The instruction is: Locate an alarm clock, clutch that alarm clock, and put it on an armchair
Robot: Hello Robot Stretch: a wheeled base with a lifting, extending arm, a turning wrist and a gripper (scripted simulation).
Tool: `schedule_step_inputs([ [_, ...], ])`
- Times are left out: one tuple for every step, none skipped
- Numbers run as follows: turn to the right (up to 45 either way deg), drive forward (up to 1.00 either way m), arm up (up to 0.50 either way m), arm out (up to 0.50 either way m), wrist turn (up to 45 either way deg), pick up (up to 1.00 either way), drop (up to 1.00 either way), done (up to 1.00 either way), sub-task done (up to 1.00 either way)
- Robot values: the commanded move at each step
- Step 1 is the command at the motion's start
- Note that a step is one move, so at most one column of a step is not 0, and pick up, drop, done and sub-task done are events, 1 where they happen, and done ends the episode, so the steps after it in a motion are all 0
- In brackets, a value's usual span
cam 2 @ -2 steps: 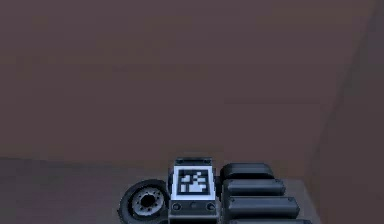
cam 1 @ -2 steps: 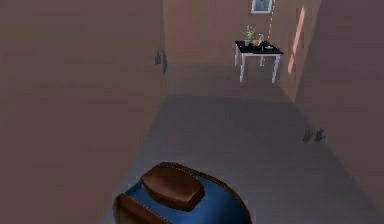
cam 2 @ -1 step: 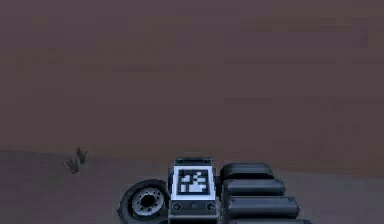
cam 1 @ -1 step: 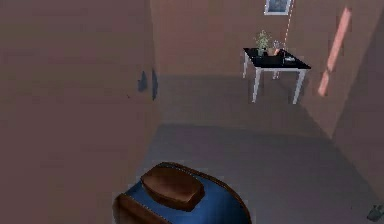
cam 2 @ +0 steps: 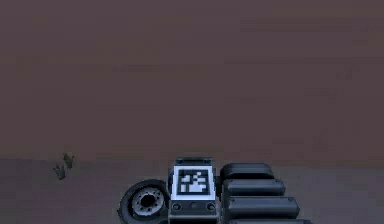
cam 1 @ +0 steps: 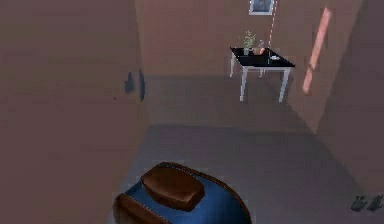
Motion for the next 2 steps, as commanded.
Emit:
schedule_step_inputs([
  [0.0,1.00,0.00,0.00,0.0,0.00,0.00,0.00,0.00],
  [0.0,1.00,0.00,0.00,0.0,0.00,0.00,0.00,0.00],
])
